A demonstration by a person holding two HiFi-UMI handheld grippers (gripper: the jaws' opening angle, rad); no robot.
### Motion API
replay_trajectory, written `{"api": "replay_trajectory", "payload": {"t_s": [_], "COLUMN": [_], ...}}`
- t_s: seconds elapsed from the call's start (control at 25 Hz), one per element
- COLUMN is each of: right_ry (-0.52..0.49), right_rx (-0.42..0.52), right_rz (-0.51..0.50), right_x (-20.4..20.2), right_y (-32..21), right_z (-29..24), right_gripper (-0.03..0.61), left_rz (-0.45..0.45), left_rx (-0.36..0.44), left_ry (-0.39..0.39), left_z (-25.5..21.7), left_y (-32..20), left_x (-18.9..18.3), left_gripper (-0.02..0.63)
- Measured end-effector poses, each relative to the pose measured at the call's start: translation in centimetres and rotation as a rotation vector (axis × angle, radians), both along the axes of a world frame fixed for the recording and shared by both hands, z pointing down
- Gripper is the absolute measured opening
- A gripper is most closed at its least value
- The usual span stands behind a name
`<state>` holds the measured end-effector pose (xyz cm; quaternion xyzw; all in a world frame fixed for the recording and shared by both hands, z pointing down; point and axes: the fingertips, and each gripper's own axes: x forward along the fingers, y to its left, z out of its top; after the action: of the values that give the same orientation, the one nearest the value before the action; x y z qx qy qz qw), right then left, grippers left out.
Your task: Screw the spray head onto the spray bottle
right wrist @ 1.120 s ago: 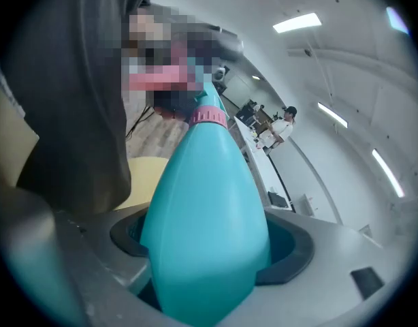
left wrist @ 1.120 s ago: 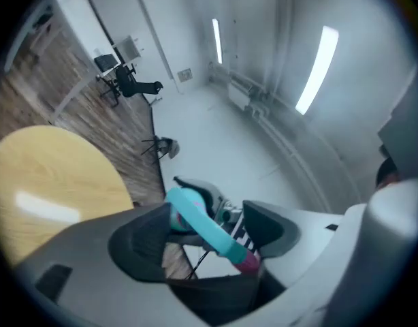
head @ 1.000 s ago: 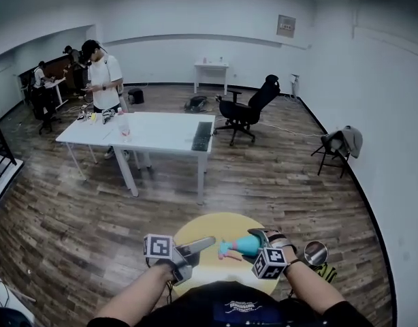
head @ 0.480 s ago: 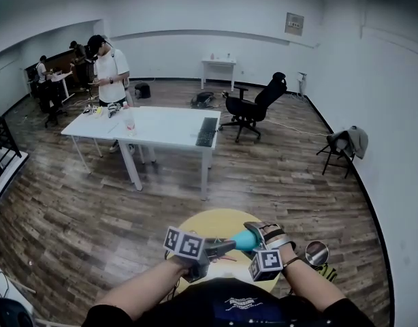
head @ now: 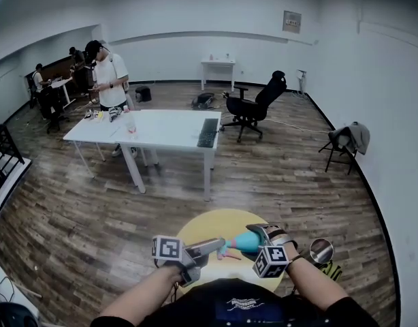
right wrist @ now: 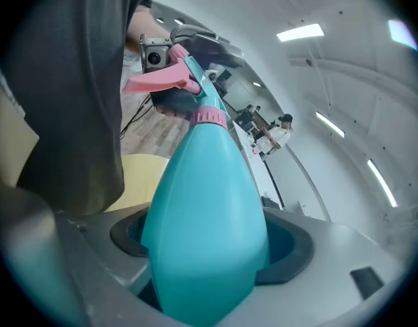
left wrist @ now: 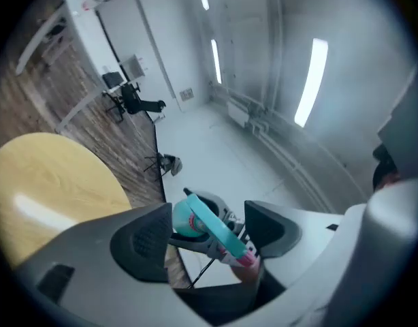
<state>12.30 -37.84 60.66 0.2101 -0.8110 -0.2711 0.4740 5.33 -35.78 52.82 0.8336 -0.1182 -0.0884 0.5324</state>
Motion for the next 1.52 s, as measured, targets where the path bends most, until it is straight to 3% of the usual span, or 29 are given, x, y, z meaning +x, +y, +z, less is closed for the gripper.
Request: {"api": "replay_trajectory", "payload": {"t_s": [0.08, 0.2, 0.28, 0.36, 0.44, 0.48, 0.52, 0.6, 0.72, 0.84, 0.96, 1.04, 1.16, 1.28, 1.4, 1.48, 1.52], "right_ry": [0.015, 0.050, 0.065, 0.079, 0.100, 0.114, 0.126, 0.142, 0.166, 0.138, 0.048, 0.013, 0.050, 0.098, 0.112, 0.120, 0.136], "right_rx": [0.000, 0.018, 0.043, 0.077, 0.108, 0.124, 0.142, 0.178, 0.209, 0.121, -0.007, -0.056, -0.057, -0.021, 0.045, 0.089, 0.116], "right_rz": [0.041, 0.053, 0.032, -0.003, -0.032, -0.037, -0.039, -0.041, -0.040, -0.044, -0.049, -0.013, 0.056, 0.076, 0.036, -0.004, -0.016], "right_x": [1.8, 3.0, 2.0, 0.3, -1.0, -1.1, -1.0, -0.7, 0.0, 0.0, -0.9, -0.1, 3.1, 4.5, 2.8, 0.9, 0.3], "right_y": [-0.3, -0.5, -0.5, -0.4, -0.4, -0.6, -0.7, -0.8, -1.0, -0.4, 0.9, 1.0, 0.3, -0.1, -0.5, -0.7, -0.8], "right_z": [0.7, 1.0, 0.8, 0.3, -0.1, -0.2, -0.4, -0.6, -0.3, 0.2, 0.5, 1.2, 2.6, 3.0, 2.1, 1.0, 0.7], "right_gripper": [0.425, 0.425, 0.425, 0.425, 0.425, 0.425, 0.426, 0.426, 0.425, 0.425, 0.423, 0.423, 0.423, 0.423, 0.422, 0.423, 0.422], "left_rz": [-0.115, -0.174, -0.068, 0.063, 0.108, 0.114, 0.131, 0.190, 0.241, 0.219, 0.152, 0.053, -0.121, -0.151, -0.012, 0.123, 0.175], "left_rx": [-0.057, -0.038, 0.071, 0.107, 0.112, 0.158, 0.217, 0.299, 0.357, 0.296, 0.140, 0.091, -0.022, -0.070, -0.053, 0.059, 0.147], "left_ry": [0.067, -0.034, -0.050, -0.036, -0.168, -0.259, -0.335, -0.418, -0.481, -0.420, -0.210, -0.096, -0.017, -0.059, -0.096, -0.177, -0.249], "left_z": [0.3, 2.1, 1.3, 0.5, 1.8, 2.4, 2.9, 3.4, 3.9, 3.7, 2.1, 1.2, 1.9, 3.3, 3.7, 3.6, 3.6], "left_y": [-0.9, -1.9, -1.7, -0.6, 0.0, 0.0, 0.2, 0.7, 1.1, 0.8, 0.7, -0.2, -2.0, -2.5, -1.9, -0.9, -0.2], "left_x": [-4.1, -7.0, -4.3, 0.3, 3.3, 4.1, 4.5, 4.9, 5.2, 5.3, 3.9, 1.0, -4.5, -6.4, -2.0, 2.4, 4.2], "left_gripper": [0.360, 0.360, 0.360, 0.360, 0.348, 0.255, 0.207, 0.209, 0.209, 0.212, 0.254, 0.368, 0.369, 0.370, 0.368, 0.368, 0.288]}}
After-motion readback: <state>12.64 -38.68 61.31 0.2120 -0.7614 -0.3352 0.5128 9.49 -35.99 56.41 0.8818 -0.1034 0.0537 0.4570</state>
